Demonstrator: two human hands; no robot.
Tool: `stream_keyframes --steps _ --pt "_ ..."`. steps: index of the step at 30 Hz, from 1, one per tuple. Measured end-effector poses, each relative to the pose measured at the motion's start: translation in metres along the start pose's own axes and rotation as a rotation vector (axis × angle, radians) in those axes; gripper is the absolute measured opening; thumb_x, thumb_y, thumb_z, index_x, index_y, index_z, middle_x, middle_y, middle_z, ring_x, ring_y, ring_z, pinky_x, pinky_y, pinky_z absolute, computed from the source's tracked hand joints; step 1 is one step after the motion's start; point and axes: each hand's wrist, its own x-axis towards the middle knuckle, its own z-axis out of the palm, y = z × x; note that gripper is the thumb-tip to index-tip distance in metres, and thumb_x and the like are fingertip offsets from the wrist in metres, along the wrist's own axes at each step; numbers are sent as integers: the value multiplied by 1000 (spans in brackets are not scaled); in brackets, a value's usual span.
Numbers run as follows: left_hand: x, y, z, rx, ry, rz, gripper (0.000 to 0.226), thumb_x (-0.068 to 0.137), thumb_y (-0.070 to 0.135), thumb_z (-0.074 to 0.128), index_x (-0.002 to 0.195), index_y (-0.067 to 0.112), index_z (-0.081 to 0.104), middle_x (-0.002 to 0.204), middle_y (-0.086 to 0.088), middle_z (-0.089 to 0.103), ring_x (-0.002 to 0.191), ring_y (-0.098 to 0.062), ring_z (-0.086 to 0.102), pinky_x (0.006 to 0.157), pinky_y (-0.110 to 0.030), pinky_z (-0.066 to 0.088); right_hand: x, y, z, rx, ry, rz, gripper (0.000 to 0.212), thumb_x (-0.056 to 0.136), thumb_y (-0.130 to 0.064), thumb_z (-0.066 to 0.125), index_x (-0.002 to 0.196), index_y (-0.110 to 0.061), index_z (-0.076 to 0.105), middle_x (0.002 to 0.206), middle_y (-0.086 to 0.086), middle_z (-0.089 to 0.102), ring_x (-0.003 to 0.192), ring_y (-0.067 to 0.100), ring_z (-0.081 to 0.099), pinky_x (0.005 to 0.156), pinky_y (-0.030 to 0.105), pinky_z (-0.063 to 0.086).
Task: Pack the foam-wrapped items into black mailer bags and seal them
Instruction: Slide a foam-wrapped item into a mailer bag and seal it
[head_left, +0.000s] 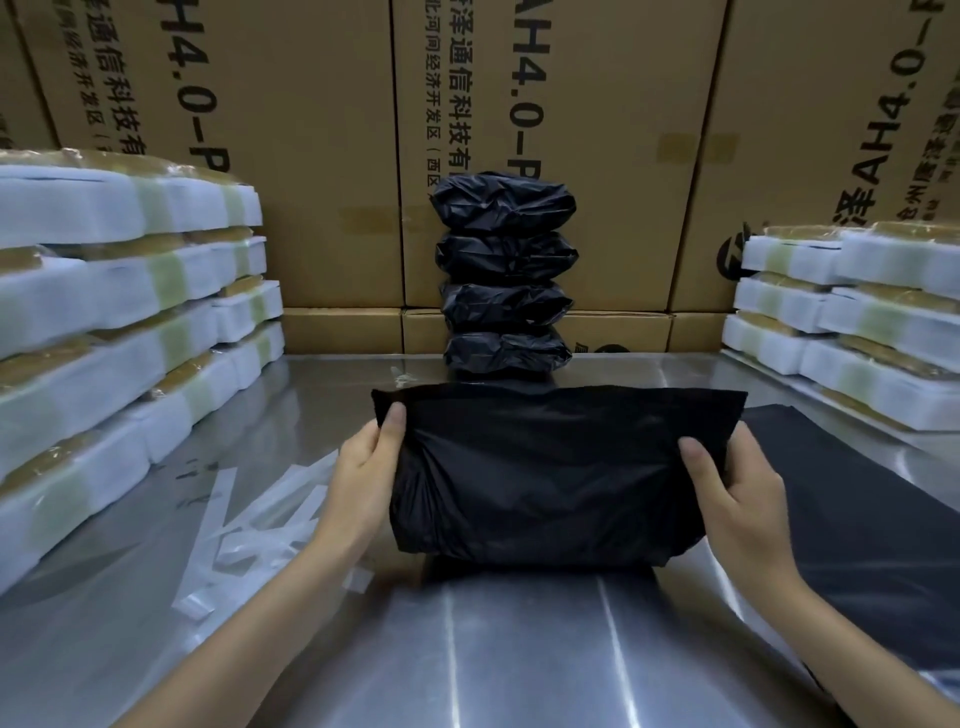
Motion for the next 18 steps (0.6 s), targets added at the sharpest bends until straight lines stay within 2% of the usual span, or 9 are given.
stream_keyframes --steps 2,5,9,13,16,18 --pt "3 5 -1 -4 49 63 39 86 58 42 89 27 65 83 13 70 78 0 64 69 -19 47 5 -9 1 1 52 -16 11 87 -43 52 87 -32 52 77 -15 61 68 5 57 53 14 44" --pt "5 11 1 8 119 155 34 91 49 49 80 18 58 72 6 60 70 -7 56 61 -19 42 12 -17 4 20 117 4 4 88 -41 53 87 -38 51 77 -20 60 66 -1 55 55 10 43" --pt "8 15 4 39 192 199 19 93 39 54 80 25 60 74 15 63 70 0 57 60 -13 45 17 -17 9 -3 165 31 12 94 -32 53 83 -36 51 75 -4 57 62 2 51 55 15 41" --pt "14 14 6 67 275 168 20 90 40 59 79 24 63 74 8 64 69 -2 58 58 -14 45 28 -12 13 -51 130 132 14 95 -35 54 83 -29 56 74 -9 58 66 3 53 57 18 42" --pt "21 12 9 88 289 93 22 89 39 61 79 20 65 75 3 65 71 -9 59 61 -19 44 38 -4 15 -41 61 265 31 95 -37 53 73 -14 52 63 -6 48 56 5 44 55 28 35" --pt "25 9 12 123 299 48 23 88 38 63 76 19 65 73 2 64 69 -10 58 59 -20 42 42 2 18 -31 22 382 38 96 -37 52 71 -9 48 63 -2 45 61 12 44 55 32 31"
